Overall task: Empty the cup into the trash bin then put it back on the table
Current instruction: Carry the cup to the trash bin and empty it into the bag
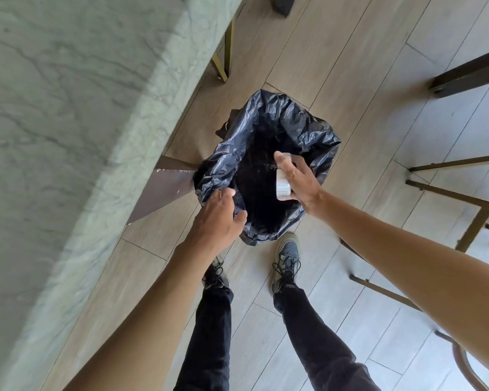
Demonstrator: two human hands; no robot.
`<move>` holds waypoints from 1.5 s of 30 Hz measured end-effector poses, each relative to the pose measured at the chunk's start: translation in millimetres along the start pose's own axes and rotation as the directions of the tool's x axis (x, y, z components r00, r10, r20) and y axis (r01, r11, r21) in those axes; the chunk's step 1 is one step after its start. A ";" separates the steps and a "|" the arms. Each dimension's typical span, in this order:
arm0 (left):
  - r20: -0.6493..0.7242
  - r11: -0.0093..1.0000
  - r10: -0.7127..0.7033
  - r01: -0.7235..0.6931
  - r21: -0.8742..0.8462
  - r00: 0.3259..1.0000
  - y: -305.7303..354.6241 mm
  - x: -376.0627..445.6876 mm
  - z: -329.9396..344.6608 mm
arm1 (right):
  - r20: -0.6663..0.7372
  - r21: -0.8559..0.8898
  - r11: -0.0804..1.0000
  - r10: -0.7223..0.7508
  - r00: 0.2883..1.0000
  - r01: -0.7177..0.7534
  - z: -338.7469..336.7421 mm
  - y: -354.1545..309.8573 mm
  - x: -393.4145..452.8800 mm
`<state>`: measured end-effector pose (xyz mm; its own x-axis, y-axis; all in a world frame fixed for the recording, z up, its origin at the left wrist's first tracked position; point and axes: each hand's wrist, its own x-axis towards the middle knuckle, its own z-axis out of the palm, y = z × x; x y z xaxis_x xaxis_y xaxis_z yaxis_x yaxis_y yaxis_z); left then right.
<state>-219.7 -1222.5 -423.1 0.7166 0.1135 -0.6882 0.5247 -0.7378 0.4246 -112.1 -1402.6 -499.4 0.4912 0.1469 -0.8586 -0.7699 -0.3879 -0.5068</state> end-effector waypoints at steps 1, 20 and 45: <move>-0.002 1.000 -0.004 0.004 0.000 1.000 -1.6 -0.6 0.4 | 0.004 -0.001 1.000 -0.017 1.000 0.017 1.0 0.9 -0.4; 0.008 0.999 -0.037 0.037 -0.029 0.999 -18.0 -8.6 4.1 | 0.128 -0.772 0.580 -0.259 0.957 0.260 36.2 39.1 -1.0; 0.080 0.999 -0.029 0.033 -0.040 0.996 -22.5 -8.8 13.2 | 0.197 -0.870 0.399 -0.255 0.947 0.288 41.4 44.4 -10.9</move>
<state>-243.9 -1215.7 -434.4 0.6619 0.0814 -0.7452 0.5658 -0.7063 0.4255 -168.5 -1383.7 -515.8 0.5808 0.4170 -0.6991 0.1890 -0.9044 -0.3825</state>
